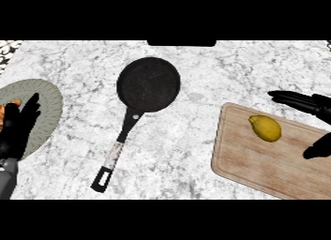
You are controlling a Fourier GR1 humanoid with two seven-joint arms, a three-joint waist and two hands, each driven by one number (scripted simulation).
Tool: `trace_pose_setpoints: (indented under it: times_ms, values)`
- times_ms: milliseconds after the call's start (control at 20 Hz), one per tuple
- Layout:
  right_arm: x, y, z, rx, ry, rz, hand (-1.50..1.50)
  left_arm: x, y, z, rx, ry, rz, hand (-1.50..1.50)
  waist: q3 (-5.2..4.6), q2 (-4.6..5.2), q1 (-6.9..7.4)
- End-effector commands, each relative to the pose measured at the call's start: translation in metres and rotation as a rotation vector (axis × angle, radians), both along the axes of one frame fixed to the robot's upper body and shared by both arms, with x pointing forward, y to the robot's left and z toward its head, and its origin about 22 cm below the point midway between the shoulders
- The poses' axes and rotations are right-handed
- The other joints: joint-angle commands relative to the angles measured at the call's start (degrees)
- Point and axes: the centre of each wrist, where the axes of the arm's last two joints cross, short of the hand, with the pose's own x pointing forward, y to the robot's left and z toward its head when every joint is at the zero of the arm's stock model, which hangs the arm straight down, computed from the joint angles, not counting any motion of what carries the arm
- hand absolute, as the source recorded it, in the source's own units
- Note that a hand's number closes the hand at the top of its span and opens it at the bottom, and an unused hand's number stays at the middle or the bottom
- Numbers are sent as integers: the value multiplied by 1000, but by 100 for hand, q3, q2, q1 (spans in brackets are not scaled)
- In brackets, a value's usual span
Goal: Pick the lemon from the cutting board and place it in the pan
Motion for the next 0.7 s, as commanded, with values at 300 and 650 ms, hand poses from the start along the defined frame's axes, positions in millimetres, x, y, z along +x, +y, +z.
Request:
trace_pose_setpoints:
  times_ms: [300,650]
  values:
    - [12,20,-11,71,58,146,-150,-9,2,-6,12,16,22,0,-7,-24,-69]
    - [7,16,-32,34,92,150,-150,-3,-3,0,-3,-1,26,0,-5,-22,-80]
